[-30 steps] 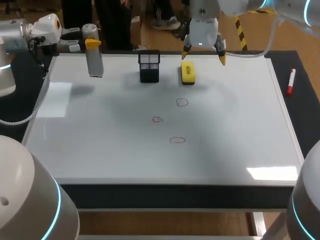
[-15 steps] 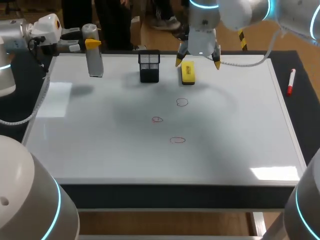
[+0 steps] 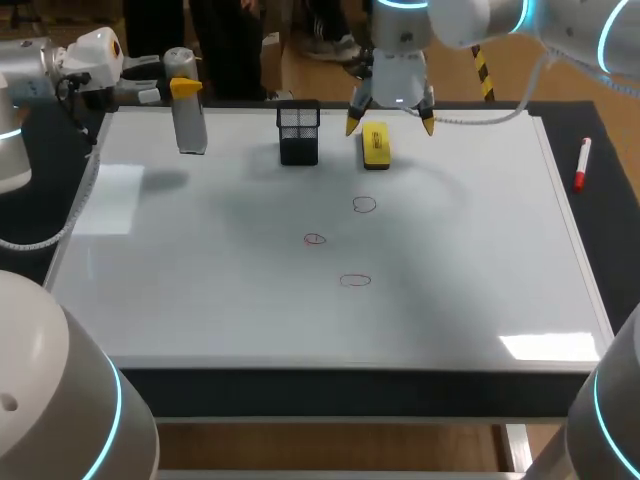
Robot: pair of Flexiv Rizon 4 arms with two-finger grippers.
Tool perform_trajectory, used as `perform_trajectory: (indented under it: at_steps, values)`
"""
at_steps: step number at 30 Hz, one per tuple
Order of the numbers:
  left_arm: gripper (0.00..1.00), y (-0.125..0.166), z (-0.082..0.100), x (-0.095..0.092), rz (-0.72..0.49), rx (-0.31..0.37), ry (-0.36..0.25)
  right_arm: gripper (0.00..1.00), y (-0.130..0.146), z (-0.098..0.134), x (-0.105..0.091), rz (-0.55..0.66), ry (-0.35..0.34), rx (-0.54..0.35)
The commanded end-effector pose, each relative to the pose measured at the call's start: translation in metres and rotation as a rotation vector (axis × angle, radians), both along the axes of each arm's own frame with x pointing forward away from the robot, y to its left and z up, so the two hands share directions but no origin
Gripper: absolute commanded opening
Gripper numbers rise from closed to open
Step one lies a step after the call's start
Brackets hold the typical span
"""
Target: Pick up the inspection probe, press it on each red-marked spot on the whiteboard one by one, put down the probe, pick up the eraser, and wipe off all the red marks.
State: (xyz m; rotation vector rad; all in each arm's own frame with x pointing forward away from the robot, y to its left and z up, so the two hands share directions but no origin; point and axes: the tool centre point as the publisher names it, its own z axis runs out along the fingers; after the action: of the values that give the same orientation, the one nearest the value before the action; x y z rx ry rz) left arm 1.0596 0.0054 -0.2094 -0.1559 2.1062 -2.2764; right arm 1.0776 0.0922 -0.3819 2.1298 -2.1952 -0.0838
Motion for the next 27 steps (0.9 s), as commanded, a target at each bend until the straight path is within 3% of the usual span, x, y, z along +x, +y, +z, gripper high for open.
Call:
perform_trajectory:
  at_steps: [1, 19, 27]
  values:
    - [0.0, 0.0, 0.001, 0.0, 0.0, 0.0, 0.0, 1.0, 0.005, -0.002, 0.011, 0.003, 0.044, -0.025]
    - [0.0, 0.0, 0.001, 0.0, 0.0, 0.0, 0.0, 1.0, 0.005, -0.002, 0.011, 0.003, 0.044, -0.025]
    - [0.0, 0.0, 0.001, 0.0, 0.0, 0.0, 0.0, 1.0, 0.014, -0.024, 0.009, 0.038, 0.064, 0.046]
